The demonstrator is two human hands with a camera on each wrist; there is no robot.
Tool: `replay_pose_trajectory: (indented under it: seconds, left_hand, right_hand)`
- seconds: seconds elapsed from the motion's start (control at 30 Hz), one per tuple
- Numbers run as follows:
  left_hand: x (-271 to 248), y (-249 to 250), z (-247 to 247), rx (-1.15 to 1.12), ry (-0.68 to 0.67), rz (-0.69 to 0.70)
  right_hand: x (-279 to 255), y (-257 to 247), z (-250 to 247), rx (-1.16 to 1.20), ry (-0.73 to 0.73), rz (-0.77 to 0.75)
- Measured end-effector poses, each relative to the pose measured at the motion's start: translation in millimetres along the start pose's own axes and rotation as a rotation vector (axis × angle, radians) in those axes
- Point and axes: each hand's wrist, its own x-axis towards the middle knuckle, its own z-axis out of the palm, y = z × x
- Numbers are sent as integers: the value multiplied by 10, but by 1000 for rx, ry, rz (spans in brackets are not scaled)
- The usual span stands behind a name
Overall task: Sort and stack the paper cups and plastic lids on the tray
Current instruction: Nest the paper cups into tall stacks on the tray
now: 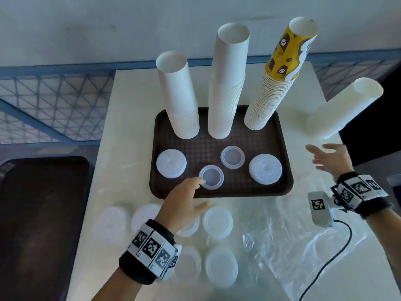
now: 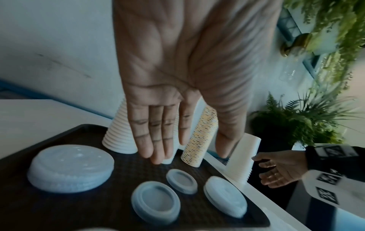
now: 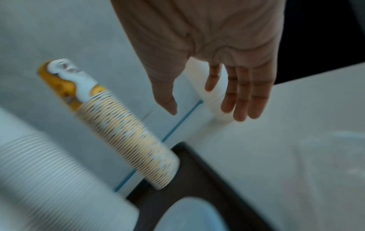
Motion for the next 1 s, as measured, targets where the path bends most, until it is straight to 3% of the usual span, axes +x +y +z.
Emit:
replay_pose_trajectory:
  seconds: [0.1,0.17,0.3,0.53,1.0]
  left_hand:
    - [-122,169,275,73,-51,-13]
    - [-151,257,477,191,-102,-55]
    - [-124,363,801,440,-173,-151]
    - [16,359,1061,648,-212,-233]
    - [142,322,1170,730,-263,-347]
  right_hand:
    - [216,171,-256,2,239,-61]
    - [277,163,-341,-16,305,-143]
    - [457,47,-415,-31,288,-254]
    - [847,18,-333,7,168,-342]
    - [1374,150,-111,128,155,-275]
